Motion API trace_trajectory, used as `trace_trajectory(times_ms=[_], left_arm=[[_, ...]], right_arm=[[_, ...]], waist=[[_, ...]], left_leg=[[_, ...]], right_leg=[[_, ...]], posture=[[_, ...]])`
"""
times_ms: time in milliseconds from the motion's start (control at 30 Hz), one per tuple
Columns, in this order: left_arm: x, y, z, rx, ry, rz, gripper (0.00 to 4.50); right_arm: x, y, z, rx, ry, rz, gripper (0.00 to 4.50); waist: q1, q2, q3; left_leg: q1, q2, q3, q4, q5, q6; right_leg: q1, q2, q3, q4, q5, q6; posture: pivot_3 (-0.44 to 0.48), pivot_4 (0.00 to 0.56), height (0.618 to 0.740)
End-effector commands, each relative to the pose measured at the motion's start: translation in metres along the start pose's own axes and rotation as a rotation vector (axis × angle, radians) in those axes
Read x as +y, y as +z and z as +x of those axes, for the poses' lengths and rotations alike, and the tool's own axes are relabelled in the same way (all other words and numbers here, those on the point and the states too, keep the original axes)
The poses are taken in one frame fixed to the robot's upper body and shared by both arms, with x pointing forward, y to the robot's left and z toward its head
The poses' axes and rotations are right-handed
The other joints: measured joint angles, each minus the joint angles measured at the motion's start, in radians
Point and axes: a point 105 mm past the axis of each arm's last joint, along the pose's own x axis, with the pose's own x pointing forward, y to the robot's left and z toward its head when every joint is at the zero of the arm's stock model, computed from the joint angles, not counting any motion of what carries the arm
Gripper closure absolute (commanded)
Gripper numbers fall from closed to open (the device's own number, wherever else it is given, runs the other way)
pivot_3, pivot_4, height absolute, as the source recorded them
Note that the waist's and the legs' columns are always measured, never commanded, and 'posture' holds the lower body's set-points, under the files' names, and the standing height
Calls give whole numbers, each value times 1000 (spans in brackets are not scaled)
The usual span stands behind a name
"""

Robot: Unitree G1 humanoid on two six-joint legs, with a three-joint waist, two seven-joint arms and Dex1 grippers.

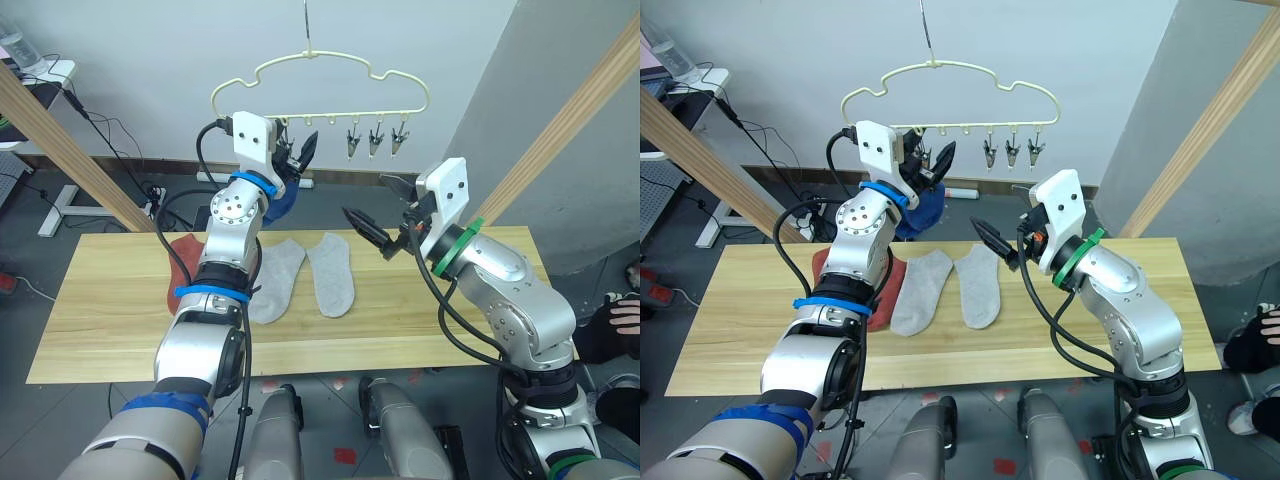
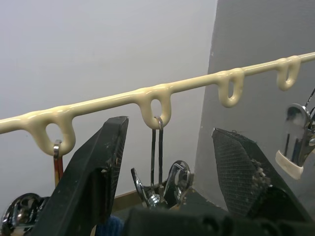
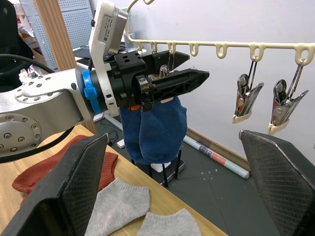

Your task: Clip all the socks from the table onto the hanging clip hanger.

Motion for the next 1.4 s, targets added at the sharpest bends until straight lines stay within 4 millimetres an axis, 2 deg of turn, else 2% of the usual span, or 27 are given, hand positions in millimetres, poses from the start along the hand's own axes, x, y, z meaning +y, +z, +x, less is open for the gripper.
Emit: trace_trajectory(times_ms=[33,133,400,533,667,900,1033,1300,1400], left_arm=[[2,20,4,-73,10,-14,2069],[1,20,5,-74,18,-44,2958],[-6,20,4,-75,5,-80,2958],[-13,22,0,-42,-90,-227,2958],[-5,19,-22,124,-271,-408,2958],[4,18,-54,344,-437,-570,2958],[11,13,-57,365,-421,-467,2958],[5,13,-52,308,-350,-423,2958],[12,20,-49,199,-208,-276,2958]], right_arm=[[2,10,-2,-40,0,-26,0],[2,10,-2,-40,-2,-25,0],[3,9,-3,-37,-7,-21,0],[2,-1,-3,9,-19,-38,0],[-6,-24,-4,100,-32,-45,0],[-17,-43,4,146,-63,-37,0],[-20,-47,7,142,-81,-23,0],[-19,-45,5,132,-88,-22,0],[-14,-21,5,32,-55,-45,0]], waist=[[0,0,0],[0,0,0],[-2,0,0],[-4,0,0],[-10,0,0],[-25,0,0],[-26,0,0],[-24,0,0],[-25,0,0]], left_leg=[[0,0,0,0,0,0],[0,0,0,0,0,0],[0,0,0,1,0,0],[0,0,0,2,0,0],[0,0,0,3,0,0],[2,1,-1,9,0,0],[2,1,-2,10,1,1],[1,1,-1,9,1,1],[2,1,-1,9,1,1]], right_leg=[[0,0,0,0,0,0],[0,0,0,0,0,0],[0,0,0,0,0,0],[0,0,0,1,0,0],[0,1,0,2,0,0],[0,1,1,11,0,0],[0,2,0,13,0,0],[-1,1,1,12,0,0],[-1,1,2,12,0,0]], posture=[[-90,279,740],[-92,280,740],[-96,282,740],[-101,281,740],[-99,284,740],[-90,285,740],[-83,285,740],[-90,282,740],[-94,278,740]])
